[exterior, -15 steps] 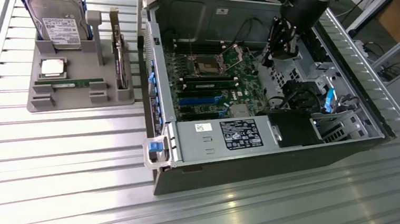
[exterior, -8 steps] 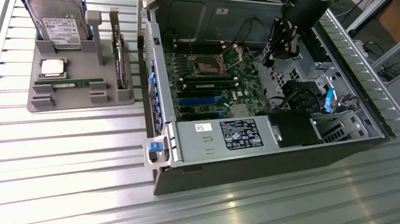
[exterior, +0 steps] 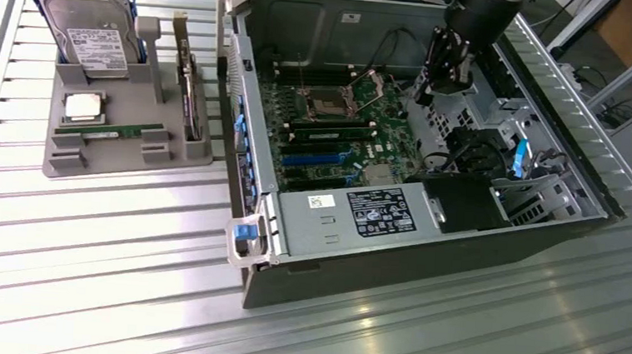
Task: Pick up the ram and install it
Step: 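Press down the ram until it locks into place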
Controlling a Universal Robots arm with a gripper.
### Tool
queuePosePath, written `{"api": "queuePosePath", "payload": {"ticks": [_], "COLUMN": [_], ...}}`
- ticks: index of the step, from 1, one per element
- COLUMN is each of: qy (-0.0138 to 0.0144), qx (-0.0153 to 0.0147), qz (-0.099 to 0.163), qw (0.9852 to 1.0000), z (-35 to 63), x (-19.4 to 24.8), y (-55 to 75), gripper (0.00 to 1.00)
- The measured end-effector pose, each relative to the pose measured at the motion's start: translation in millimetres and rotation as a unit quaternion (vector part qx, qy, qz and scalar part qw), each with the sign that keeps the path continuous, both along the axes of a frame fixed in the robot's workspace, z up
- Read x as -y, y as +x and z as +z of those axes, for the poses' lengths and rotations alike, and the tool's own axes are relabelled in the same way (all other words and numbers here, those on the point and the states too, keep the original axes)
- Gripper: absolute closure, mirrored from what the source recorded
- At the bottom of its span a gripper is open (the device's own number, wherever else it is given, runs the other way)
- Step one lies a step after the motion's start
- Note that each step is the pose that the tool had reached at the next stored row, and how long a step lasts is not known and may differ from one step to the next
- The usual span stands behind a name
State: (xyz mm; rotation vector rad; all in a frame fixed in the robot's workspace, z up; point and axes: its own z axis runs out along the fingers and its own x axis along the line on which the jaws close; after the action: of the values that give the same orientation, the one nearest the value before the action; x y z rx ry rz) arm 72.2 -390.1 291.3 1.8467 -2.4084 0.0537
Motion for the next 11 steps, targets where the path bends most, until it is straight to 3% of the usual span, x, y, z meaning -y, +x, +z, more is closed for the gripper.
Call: {"api": "queuePosePath", "payload": {"ticks": [4,11], "qy": [-0.0004,-0.0016], "qx": [0.0,-0.0001], "qz": [-0.008,-0.075], "qw": [1.0,0.9972], "z": [-0.8,-1.1], "x": [-0.3,-0.3], "y": [-0.1,0.0], "gripper": [0.9,0.9]}}
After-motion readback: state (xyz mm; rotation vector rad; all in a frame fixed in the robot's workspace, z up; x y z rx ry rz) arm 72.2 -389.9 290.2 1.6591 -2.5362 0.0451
